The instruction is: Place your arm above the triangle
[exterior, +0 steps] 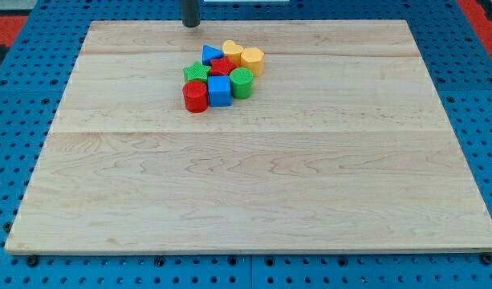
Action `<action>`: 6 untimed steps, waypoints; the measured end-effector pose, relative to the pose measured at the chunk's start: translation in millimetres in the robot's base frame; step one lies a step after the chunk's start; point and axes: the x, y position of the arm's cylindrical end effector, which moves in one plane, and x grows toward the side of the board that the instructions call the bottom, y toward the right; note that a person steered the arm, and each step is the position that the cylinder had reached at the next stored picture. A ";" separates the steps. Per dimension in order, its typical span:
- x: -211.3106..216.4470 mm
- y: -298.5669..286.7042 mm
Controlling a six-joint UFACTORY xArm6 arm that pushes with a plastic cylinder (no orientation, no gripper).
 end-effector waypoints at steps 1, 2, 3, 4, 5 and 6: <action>0.0 0.0; 0.0 7.2; 0.1 8.9; 0.6 17.1; -0.6 20.3; 8.1 21.3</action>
